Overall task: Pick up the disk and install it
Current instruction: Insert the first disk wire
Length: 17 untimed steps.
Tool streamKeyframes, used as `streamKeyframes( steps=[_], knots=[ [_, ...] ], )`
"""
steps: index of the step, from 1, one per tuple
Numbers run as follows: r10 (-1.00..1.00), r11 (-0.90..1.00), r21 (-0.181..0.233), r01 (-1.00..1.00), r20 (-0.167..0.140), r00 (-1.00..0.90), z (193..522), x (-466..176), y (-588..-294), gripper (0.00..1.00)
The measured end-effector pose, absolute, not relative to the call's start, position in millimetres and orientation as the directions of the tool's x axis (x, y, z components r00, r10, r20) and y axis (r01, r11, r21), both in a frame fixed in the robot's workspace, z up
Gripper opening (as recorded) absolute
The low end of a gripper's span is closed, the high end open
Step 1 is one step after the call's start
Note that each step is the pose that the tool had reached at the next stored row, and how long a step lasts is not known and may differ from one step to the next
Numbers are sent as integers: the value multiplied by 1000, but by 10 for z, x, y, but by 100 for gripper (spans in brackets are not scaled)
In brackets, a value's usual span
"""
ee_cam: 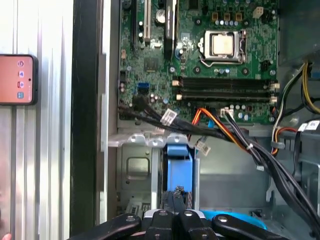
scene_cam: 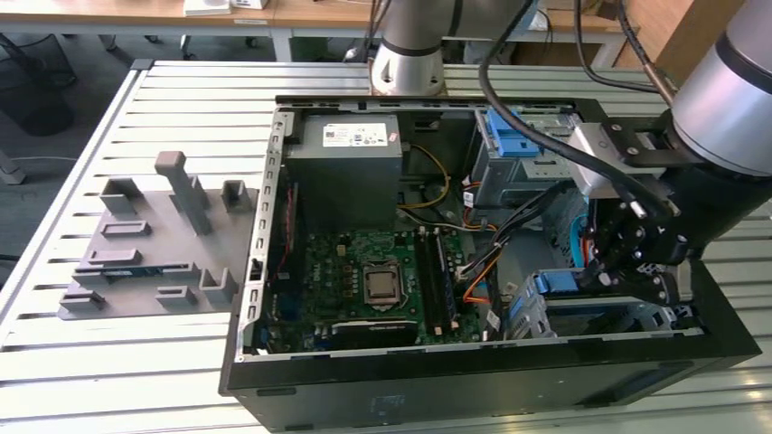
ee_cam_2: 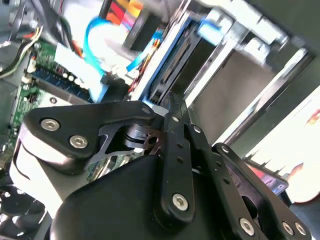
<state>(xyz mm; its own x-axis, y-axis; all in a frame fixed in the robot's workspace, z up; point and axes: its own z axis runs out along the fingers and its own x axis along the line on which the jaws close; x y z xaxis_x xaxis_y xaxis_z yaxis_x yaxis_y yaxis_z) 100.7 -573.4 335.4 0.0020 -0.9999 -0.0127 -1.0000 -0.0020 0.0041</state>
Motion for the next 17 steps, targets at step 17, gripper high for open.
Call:
streamKeyframes(
  steps=[17],
  knots=[
    [-1000, -2, 4, -1000, -11, 2, 3529, 1236, -5662, 11]
  ],
)
